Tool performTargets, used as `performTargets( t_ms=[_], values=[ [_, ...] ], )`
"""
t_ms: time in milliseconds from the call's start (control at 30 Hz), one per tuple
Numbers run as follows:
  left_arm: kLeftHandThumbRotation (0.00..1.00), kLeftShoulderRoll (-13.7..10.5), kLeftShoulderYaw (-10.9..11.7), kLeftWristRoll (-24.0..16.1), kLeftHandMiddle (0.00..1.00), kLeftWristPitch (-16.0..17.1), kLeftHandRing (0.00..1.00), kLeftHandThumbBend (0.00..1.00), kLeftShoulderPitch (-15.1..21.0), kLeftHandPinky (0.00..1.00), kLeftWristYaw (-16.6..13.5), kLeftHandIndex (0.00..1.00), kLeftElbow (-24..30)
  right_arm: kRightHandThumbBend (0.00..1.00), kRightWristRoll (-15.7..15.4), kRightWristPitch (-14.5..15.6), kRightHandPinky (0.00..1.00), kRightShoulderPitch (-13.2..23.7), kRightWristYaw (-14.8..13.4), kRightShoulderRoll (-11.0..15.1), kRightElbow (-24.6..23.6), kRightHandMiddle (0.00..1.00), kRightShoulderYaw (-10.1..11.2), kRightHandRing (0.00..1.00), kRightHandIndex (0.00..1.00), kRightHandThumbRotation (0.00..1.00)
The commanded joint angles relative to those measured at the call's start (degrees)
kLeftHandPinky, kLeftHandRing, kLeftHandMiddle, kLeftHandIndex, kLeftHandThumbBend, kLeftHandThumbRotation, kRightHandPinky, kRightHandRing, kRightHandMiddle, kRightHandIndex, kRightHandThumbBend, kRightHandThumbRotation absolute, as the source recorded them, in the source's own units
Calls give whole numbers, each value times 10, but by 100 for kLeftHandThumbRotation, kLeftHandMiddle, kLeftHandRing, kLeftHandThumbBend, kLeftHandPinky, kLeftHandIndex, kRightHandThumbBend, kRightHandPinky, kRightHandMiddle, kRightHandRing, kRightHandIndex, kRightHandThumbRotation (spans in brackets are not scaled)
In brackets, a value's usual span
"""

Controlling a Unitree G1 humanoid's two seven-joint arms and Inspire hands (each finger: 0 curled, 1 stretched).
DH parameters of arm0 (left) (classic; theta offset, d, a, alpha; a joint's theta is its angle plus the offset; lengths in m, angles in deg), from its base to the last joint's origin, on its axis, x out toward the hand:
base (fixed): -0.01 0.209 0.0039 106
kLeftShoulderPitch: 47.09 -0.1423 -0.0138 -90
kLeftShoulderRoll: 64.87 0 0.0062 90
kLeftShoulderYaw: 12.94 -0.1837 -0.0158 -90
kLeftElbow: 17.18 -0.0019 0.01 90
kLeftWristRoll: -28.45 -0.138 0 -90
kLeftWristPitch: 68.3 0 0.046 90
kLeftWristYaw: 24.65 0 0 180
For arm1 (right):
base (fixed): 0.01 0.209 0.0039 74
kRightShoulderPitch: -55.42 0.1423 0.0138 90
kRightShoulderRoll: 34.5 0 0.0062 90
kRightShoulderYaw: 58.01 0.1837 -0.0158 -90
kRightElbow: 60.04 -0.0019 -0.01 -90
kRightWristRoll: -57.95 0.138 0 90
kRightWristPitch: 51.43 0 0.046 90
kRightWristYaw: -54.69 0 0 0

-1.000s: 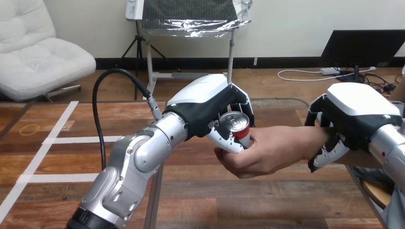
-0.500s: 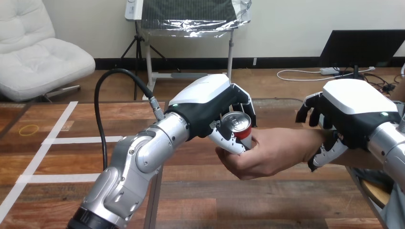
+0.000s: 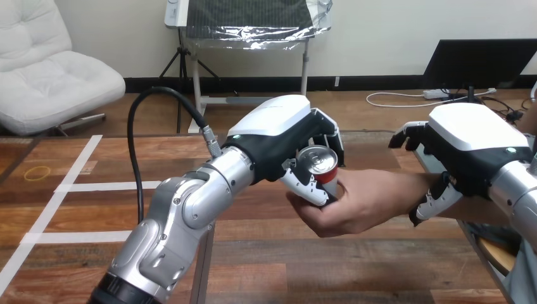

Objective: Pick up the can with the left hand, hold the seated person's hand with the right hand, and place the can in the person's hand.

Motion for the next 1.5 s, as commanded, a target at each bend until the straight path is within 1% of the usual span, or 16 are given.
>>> performTargets(
  t_ms=[0, 133, 300, 533, 600, 800, 833, 867, 1000, 1033, 1100, 1133, 1167, 1233, 1333, 1467],
  values=[
    [0, 13, -17, 0, 46, 19, 38, 63, 41, 32, -2, 50, 3, 86, -4, -7, 68, 30, -19, 7, -21, 80, 28, 77, 81, 0],
    [0, 5, -18, -7, 47, 31, 39, 63, 43, 33, -5, 50, 0, 86, -6, -4, 70, 26, -16, 5, -25, 82, 29, 79, 82, 0],
    [1, -3, -20, -20, 52, 39, 46, 63, 45, 37, -4, 54, -2, 86, -7, -3, 74, 22, -17, 4, -28, 86, 30, 82, 84, 0],
    [6, -7, -16, -26, 59, 29, 53, 62, 43, 42, 10, 60, 8, 86, -13, -5, 76, 17, -20, 4, -27, 88, 30, 86, 86, 1],
    [8, -8, -15, -25, 64, 28, 59, 63, 42, 46, 13, 64, 11, 86, -15, -4, 77, 17, -20, 4, -27, 89, 30, 87, 87, 1],
    [11, -14, -10, -20, 72, 21, 67, 63, 41, 54, 31, 70, 20, 86, -20, -4, 79, 14, -20, 3, -27, 90, 29, 88, 88, 1],
    [12, -15, -9, -16, 73, 19, 68, 63, 42, 55, 38, 71, 21, 86, -20, -3, 79, 13, -19, 3, -27, 90, 29, 88, 88, 1],
    [13, -16, -8, -13, 75, 17, 71, 63, 43, 58, 43, 73, 22, 86, -20, -3, 80, 13, -19, 3, -27, 90, 29, 88, 88, 1],
    [15, -20, -5, 0, 79, 12, 75, 64, 48, 63, 66, 77, 23, 85, -21, -1, 80, 12, -16, 3, -28, 90, 29, 89, 88, 1],
    [16, -22, -4, 5, 80, 8, 76, 64, 51, 64, 78, 78, 22, 85, -20, -1, 80, 12, -16, 3, -29, 90, 30, 89, 88, 1],
    [18, -24, -3, 9, 81, 3, 78, 64, 54, 67, 91, 80, 23, 85, -19, 0, 80, 12, -15, 3, -30, 90, 30, 89, 88, 0],
    [19, -25, 0, 19, 82, -3, 78, 65, 58, 68, 106, 80, 23, 85, -18, 1, 81, 13, -13, 3, -29, 90, 31, 89, 88, 0],
    [21, -25, 3, 26, 83, -8, 80, 66, 60, 70, 116, 82, 23, 84, -17, 1, 81, 13, -12, 4, -29, 90, 32, 89, 88, 0],
    [22, -27, 6, 35, 84, -16, 81, 67, 64, 72, 131, 83, 23, 84, -16, 2, 81, 13, -11, 4, -29, 90, 32, 89, 88, 0],
    [23, -30, 7, 41, 84, -21, 82, 68, 68, 73, 142, 84, 25, 84, -15, 2, 81, 13, -11, 4, -28, 90, 33, 89, 88, 0],
    [24, -34, 8, 44, 84, -23, 82, 70, 70, 73, 147, 84, 26, 83, -15, 2, 81, 13, -11, 6, -28, 90, 33, 89, 88, 0]
  ],
)
